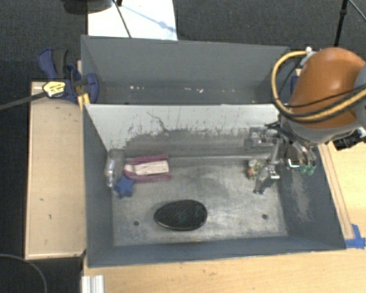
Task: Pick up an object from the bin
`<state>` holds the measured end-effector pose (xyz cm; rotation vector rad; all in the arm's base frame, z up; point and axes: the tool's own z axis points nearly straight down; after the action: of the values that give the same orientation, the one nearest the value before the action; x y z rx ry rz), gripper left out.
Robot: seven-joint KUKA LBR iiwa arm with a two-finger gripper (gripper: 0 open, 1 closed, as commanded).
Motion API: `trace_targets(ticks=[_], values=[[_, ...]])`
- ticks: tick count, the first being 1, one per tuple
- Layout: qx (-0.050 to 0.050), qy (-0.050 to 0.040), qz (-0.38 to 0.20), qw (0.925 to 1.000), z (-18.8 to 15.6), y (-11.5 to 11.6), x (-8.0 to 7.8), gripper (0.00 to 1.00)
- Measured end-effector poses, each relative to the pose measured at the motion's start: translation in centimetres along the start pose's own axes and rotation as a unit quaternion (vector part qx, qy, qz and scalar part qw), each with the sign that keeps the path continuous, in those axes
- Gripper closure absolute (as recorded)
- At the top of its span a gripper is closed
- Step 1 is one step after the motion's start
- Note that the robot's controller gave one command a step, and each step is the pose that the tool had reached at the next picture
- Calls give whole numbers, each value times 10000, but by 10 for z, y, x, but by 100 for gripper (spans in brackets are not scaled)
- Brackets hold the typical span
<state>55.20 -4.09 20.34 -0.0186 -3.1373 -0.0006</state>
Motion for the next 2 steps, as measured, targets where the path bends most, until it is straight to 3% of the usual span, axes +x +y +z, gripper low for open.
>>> trace_targets(ticks=[1,2], values=[[-1,-2,227,9997,85,-25,-23,0],[0,-13,941,9956,116,-62,-31,0]])
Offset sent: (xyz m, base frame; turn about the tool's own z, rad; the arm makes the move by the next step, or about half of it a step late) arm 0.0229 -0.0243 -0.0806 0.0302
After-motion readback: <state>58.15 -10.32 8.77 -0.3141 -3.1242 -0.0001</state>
